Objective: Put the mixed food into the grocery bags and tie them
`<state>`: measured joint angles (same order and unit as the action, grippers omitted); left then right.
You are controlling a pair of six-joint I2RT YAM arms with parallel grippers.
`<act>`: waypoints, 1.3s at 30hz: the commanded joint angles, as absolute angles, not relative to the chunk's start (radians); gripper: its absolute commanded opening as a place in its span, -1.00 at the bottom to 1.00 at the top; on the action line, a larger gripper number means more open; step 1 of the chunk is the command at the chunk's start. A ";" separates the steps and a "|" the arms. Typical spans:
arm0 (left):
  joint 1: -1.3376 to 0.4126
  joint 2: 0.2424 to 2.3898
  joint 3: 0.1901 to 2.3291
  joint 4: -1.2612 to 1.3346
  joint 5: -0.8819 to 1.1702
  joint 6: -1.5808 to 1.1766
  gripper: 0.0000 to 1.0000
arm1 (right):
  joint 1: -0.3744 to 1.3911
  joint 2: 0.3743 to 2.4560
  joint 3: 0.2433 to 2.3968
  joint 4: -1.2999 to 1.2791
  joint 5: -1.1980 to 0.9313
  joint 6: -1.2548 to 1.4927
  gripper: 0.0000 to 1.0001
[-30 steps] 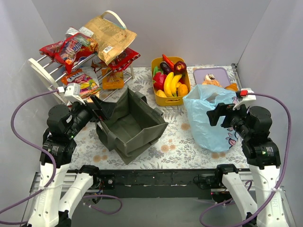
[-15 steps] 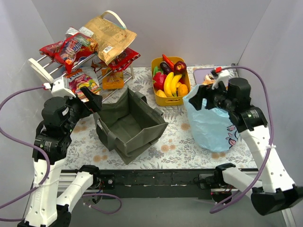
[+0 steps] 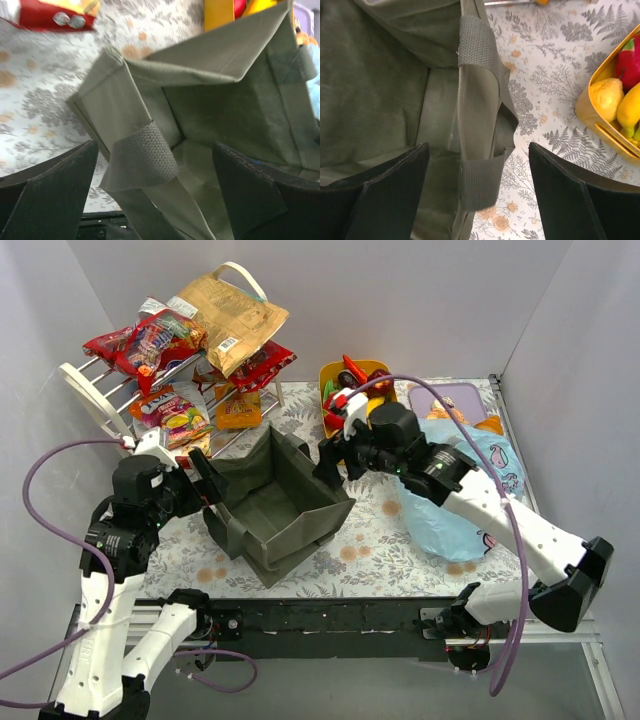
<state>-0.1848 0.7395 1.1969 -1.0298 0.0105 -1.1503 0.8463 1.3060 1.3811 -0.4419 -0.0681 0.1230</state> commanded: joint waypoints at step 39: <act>-0.183 1.062 1.124 -0.552 0.551 -0.873 -0.28 | 0.796 1.097 1.293 -0.710 0.591 0.339 -0.97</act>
<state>-0.1913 1.0595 1.0573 -0.6113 0.5228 -0.9386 0.8089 1.1316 1.3136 -0.7429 0.5613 0.3119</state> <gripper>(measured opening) 0.252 0.047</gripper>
